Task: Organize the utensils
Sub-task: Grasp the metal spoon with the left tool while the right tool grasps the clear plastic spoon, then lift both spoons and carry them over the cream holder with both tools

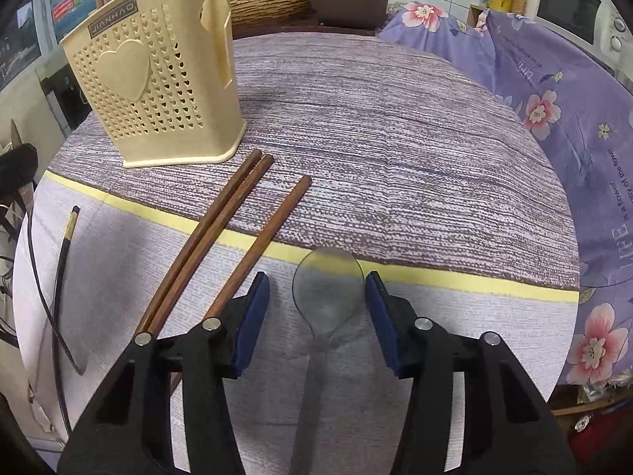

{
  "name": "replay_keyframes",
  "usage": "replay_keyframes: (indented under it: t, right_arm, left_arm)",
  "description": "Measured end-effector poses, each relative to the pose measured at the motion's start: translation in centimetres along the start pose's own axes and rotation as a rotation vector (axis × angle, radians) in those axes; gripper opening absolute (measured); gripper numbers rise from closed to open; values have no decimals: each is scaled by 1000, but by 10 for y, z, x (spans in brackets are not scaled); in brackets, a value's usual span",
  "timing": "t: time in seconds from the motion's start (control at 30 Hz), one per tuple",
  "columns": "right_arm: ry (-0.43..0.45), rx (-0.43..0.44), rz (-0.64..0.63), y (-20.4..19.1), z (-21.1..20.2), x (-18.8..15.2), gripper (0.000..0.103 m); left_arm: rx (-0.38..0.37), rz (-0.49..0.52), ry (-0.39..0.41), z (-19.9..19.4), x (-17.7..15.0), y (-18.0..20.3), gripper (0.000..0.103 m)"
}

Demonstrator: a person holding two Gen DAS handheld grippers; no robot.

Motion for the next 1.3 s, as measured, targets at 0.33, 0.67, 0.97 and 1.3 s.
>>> replay_keyframes:
  t: [0.33,0.67,0.97,1.3]
  right_arm:
    - [11,35,9,-4,-5,4,37]
    - [238,173,67,2,-96,31,37]
    - [341,188,40,-1,-135,38,37]
    - [389,236,15,-8,-147,52,37]
  left_arm:
    - [-1,-16,14,-2,1,-3,38]
    - [-1,-45,64,-20,9,-15,37]
    - [-3,-63,79,-23,12,-18,37]
    - [-39,-93,111,-35,25,-29,37]
Point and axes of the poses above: each gripper's, at about its wrist camera, not at the fingertips, and z roughly the way its jaws point, y to its right, x to its top, the point moved 6 cm from there along z, roughly the way its jaws point, and after that the axes turned 7 degrees about x, right-handed, at the moved point
